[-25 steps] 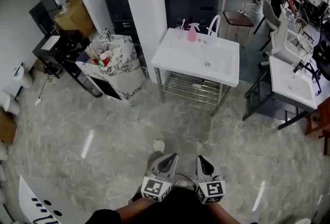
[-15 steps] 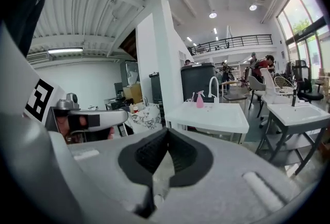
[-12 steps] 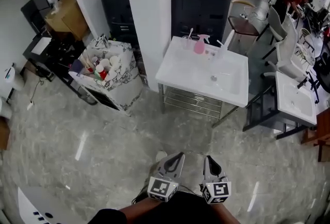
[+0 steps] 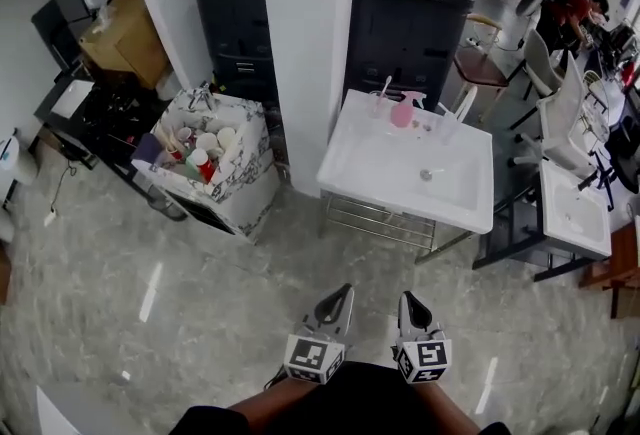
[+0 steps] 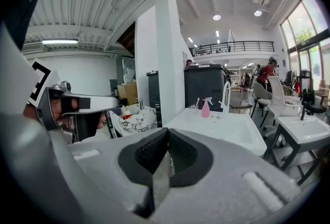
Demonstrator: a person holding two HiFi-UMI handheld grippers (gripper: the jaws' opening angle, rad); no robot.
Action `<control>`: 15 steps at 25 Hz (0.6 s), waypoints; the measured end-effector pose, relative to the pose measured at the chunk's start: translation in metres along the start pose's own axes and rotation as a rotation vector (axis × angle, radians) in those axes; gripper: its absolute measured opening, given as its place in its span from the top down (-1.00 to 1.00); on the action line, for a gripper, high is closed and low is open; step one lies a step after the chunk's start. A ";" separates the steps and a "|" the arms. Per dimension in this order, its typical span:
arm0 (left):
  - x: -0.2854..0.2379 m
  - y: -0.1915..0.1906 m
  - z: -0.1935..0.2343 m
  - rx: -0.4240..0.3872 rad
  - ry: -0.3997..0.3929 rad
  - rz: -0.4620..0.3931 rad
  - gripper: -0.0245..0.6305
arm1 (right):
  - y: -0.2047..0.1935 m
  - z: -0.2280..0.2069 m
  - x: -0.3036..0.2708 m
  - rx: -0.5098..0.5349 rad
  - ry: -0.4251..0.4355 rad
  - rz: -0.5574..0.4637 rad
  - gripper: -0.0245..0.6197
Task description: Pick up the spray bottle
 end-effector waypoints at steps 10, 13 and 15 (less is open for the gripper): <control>-0.027 0.026 0.030 0.009 -0.047 -0.023 0.87 | 0.037 0.003 -0.035 0.054 -0.047 -0.016 0.92; -0.038 0.034 0.045 -0.002 -0.052 -0.034 0.87 | 0.044 -0.002 -0.050 0.027 -0.060 -0.019 0.92; -0.046 0.037 0.054 -0.015 -0.059 -0.033 0.87 | 0.048 -0.006 -0.058 -0.024 -0.061 -0.024 0.93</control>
Point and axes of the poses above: the fingertips, and each gripper's own axes: x backward along the fingers, z to its left, y out of its top, the point moved 9 cm from there along x, backward along the fingers, and after that the axes turned 5 degrees about z, right-handed, at the moved point
